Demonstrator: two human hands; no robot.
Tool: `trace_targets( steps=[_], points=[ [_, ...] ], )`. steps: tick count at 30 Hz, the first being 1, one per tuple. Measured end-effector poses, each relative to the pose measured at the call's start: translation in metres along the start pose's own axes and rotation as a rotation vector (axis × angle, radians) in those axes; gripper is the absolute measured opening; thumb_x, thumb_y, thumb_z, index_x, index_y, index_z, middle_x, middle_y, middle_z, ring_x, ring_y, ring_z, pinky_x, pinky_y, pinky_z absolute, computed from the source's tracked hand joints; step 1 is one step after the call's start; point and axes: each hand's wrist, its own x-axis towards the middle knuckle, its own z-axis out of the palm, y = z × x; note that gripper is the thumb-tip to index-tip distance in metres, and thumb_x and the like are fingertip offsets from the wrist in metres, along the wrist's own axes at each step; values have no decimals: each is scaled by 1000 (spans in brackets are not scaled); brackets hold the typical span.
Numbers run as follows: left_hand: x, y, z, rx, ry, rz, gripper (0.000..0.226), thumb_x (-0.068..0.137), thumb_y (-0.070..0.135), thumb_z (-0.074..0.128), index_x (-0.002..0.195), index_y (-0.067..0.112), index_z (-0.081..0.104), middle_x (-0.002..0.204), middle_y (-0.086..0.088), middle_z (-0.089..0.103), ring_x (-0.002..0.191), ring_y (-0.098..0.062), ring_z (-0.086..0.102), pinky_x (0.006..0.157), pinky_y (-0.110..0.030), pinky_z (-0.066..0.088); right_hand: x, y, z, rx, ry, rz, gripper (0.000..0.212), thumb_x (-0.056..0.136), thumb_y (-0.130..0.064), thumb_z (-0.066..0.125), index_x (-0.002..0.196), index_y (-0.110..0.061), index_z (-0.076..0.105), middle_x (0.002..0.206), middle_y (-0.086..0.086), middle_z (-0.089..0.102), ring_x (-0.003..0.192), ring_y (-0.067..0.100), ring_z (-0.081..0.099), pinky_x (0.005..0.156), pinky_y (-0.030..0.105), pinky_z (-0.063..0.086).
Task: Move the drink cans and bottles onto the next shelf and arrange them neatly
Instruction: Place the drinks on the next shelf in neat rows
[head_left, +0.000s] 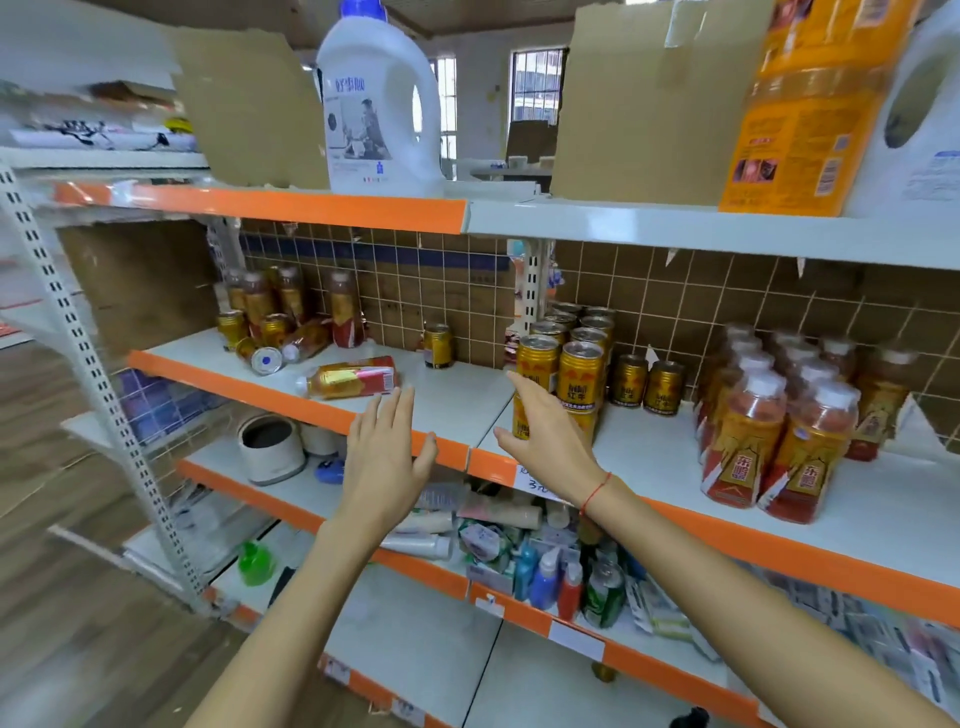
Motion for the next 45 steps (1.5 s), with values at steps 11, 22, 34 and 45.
trace_targets(
  steps=[11, 22, 34, 45],
  points=[
    [39, -32, 5, -11, 61, -125, 61, 96, 32, 48, 149, 9, 26, 154, -9, 29, 145, -27, 18, 118, -42, 15, 67, -3, 36, 19, -90, -96, 69, 92, -33, 56, 149, -17, 20, 154, 2, 29, 140, 20, 29, 109, 35, 33],
    [54, -98, -5, 18, 50, -188, 61, 96, 33, 46, 149, 9, 25, 153, -9, 30, 144, -28, 19, 116, -44, 18, 112, -34, 89, 46, -122, -149, 66, 92, -29, 56, 148, -17, 24, 152, 1, 32, 138, 18, 31, 106, 29, 32],
    [92, -237, -52, 23, 29, -109, 64, 98, 36, 43, 151, 12, 17, 157, -5, 20, 146, -24, 13, 118, -38, 10, 170, -129, 180, 52, -42, -73, 67, 88, -28, 60, 147, -17, 28, 146, 4, 39, 133, 21, 37, 104, 35, 39],
    [111, -318, -61, -35, -19, -32, 64, 98, 34, 43, 151, 12, 15, 158, -5, 18, 146, -25, 11, 117, -35, 8, 193, -168, 225, -1, 5, 43, 67, 87, -26, 63, 145, -15, 31, 140, 7, 45, 127, 22, 44, 99, 35, 43]
  ],
)
